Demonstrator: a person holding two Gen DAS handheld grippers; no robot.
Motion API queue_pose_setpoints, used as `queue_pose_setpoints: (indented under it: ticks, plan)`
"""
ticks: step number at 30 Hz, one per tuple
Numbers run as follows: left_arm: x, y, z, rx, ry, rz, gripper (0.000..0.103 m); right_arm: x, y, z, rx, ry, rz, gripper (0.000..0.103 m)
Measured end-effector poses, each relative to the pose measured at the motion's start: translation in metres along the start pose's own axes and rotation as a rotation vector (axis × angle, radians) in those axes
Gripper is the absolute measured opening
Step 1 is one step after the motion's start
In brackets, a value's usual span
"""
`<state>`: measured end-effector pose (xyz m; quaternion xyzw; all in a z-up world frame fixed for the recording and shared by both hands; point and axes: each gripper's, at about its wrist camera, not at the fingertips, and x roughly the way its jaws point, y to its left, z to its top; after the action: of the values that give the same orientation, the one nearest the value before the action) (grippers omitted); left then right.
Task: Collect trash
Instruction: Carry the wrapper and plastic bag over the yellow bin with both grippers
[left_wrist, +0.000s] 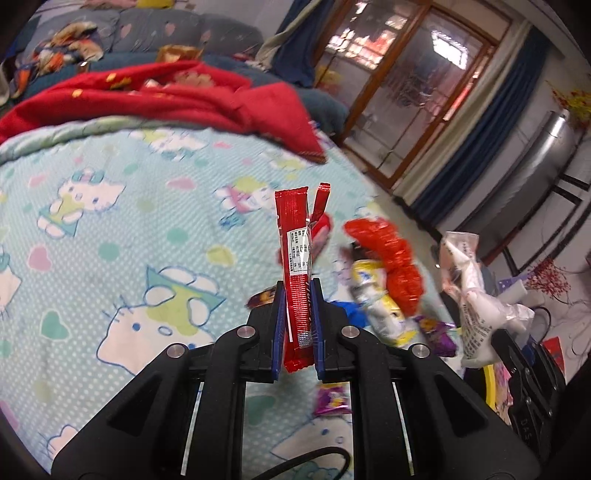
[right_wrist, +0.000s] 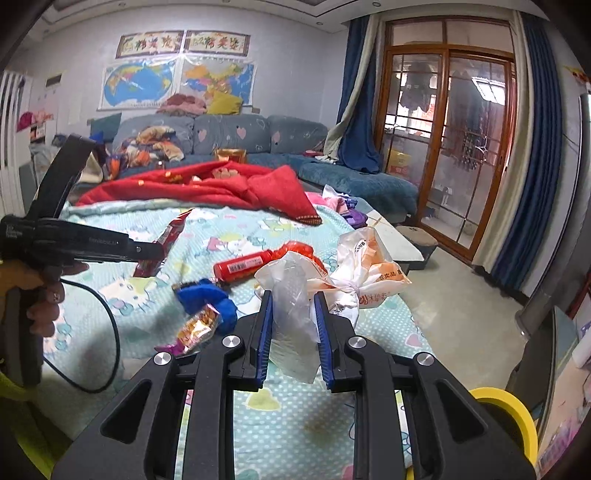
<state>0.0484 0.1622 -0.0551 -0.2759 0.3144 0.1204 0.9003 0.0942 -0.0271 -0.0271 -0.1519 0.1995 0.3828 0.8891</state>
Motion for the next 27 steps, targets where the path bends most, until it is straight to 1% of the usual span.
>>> queue_pose_setpoints:
  ticks: [3, 7, 10, 18, 22, 27]
  plan:
    - [-0.009, -0.013, 0.002, 0.033, -0.019, -0.032, 0.008, -0.008, -0.002, 0.005, -0.001, -0.001, -0.021, 0.021]
    - [-0.022, -0.032, 0.003, 0.079, -0.038, -0.089, 0.008, -0.015, -0.013, 0.008, 0.051, -0.008, -0.013, 0.021]
    - [-0.032, -0.046, 0.000, 0.117, -0.059, -0.118, 0.008, -0.023, -0.021, 0.010, 0.076, -0.019, -0.019, 0.021]
    - [-0.048, -0.072, -0.003, 0.185, -0.086, -0.180, 0.007, -0.044, -0.034, 0.013, 0.124, -0.042, -0.044, 0.021]
    - [-0.052, -0.080, -0.006, 0.211, -0.088, -0.202, 0.007, -0.056, -0.040, 0.013, 0.137, -0.053, -0.063, 0.021]
    - [-0.054, -0.087, -0.008, 0.234, -0.086, -0.217, 0.007, -0.064, -0.050, 0.010, 0.174, -0.046, -0.078, 0.021]
